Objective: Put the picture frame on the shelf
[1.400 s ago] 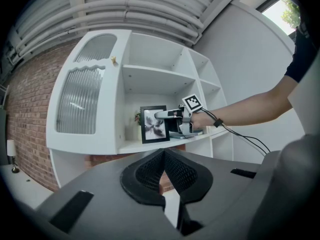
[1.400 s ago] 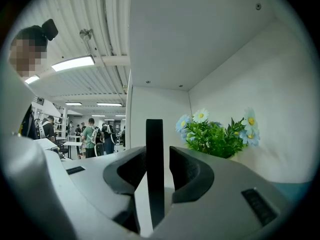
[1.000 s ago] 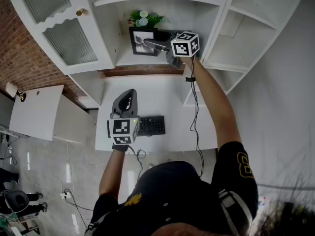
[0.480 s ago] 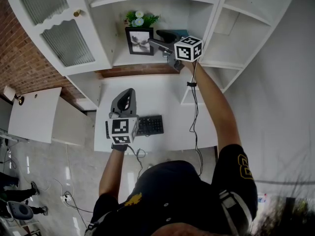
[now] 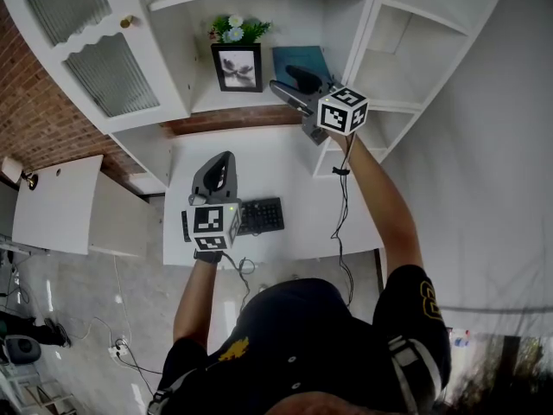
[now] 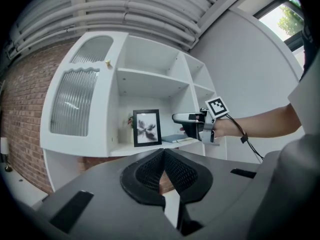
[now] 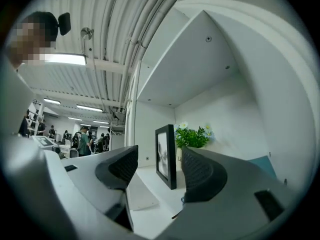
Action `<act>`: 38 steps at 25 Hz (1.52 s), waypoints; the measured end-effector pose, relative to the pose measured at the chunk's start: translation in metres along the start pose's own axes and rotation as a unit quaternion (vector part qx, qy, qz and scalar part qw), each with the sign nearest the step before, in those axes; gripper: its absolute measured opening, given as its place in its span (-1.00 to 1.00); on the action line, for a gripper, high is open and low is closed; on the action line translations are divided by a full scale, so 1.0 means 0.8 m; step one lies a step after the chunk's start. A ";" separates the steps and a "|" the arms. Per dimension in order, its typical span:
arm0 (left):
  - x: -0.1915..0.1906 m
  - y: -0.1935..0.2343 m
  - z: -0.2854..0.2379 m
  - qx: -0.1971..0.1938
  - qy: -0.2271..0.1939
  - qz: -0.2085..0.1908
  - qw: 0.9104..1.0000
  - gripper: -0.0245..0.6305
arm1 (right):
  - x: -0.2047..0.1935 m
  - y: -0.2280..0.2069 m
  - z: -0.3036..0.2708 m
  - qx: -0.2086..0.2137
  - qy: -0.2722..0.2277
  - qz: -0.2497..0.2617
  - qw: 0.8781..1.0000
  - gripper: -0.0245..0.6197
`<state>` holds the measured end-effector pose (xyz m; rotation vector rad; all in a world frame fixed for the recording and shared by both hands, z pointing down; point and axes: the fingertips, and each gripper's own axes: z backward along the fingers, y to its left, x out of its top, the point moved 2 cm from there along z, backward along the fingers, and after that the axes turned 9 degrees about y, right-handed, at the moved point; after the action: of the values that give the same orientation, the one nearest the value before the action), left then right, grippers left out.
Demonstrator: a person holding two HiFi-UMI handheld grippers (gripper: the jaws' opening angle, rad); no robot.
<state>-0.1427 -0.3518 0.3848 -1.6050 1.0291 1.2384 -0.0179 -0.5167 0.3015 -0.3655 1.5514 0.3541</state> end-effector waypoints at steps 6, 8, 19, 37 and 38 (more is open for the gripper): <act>0.000 0.007 0.012 0.007 -0.002 0.008 1.000 -0.87 | -0.005 0.042 0.044 -0.012 -0.026 -0.007 1.000 -0.17; -0.001 0.010 0.017 0.012 -0.002 0.010 1.000 -0.87 | -0.008 0.054 0.060 -0.018 -0.032 -0.007 0.999 -0.21; -0.014 0.028 0.045 0.034 0.000 0.024 0.999 -0.87 | -0.030 0.106 0.132 -0.074 -0.061 -0.008 0.995 -0.54; -0.038 0.026 0.073 0.039 0.006 0.046 0.998 -0.87 | -0.067 0.141 0.215 -0.153 -0.068 -0.041 0.985 -0.90; -0.040 0.028 0.075 0.042 0.007 0.047 0.998 -0.87 | -0.069 0.141 0.219 -0.160 -0.062 -0.036 0.984 -0.90</act>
<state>-0.1866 -0.2987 0.4037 -1.5171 1.1623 1.2308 0.0897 -0.3375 0.3542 -0.6363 1.3550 0.5615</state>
